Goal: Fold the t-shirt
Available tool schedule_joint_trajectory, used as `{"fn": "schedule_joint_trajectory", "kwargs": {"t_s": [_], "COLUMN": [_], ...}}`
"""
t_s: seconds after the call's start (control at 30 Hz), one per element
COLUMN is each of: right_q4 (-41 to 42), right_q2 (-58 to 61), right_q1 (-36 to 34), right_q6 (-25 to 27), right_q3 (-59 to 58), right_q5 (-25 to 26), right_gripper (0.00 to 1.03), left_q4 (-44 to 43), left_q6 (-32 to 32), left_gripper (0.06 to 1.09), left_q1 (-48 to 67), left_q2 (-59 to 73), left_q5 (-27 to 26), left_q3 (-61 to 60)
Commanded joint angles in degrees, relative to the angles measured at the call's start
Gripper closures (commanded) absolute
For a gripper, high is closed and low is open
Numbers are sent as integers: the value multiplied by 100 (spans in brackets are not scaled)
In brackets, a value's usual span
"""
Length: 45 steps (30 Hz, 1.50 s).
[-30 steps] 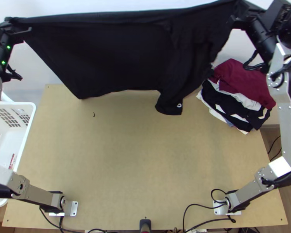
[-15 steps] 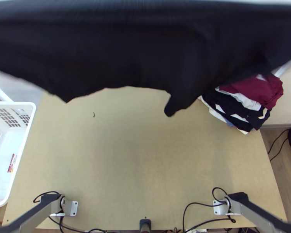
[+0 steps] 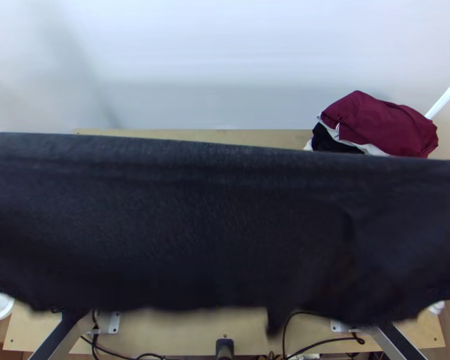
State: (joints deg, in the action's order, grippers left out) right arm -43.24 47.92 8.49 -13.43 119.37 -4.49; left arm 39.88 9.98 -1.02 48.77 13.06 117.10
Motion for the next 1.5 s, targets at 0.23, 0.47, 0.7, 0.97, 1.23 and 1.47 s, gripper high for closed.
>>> {"fn": "schedule_joint_trajectory", "kwargs": {"t_s": [0.23, 0.47, 0.7, 0.97, 1.23, 1.47], "right_q4": [1116, 2382, 3762, 5080, 5089, 4975], "right_q2": [-951, -1250, -398, 1624, 3531, 4788], "right_q1": [399, 786, 742, 399, 100, -49], "right_q6": [-415, -608, -608, -608, -599, -564], "right_q3": [-3763, -6479, -7657, -7543, -6251, -5003], "right_q5": [177, 177, 150, 98, 54, 54], "right_gripper": [100, 100, 100, 100, 100, 100], "left_q4": [-200, -1219, -2696, -4392, -4744, -4656], "left_q6": [619, 628, 567, 435, 391, 329], "left_gripper": [104, 104, 104, 104, 104, 104], "left_q1": [-57, -65, -83, -144, -338, -487], "left_q2": [-1116, -1573, -316, 2084, 3991, 5160], "left_q5": [-357, -471, -629, -638, -726, -831], "left_q3": [-3624, -6507, -7588, -7394, -6102, -4723]}}
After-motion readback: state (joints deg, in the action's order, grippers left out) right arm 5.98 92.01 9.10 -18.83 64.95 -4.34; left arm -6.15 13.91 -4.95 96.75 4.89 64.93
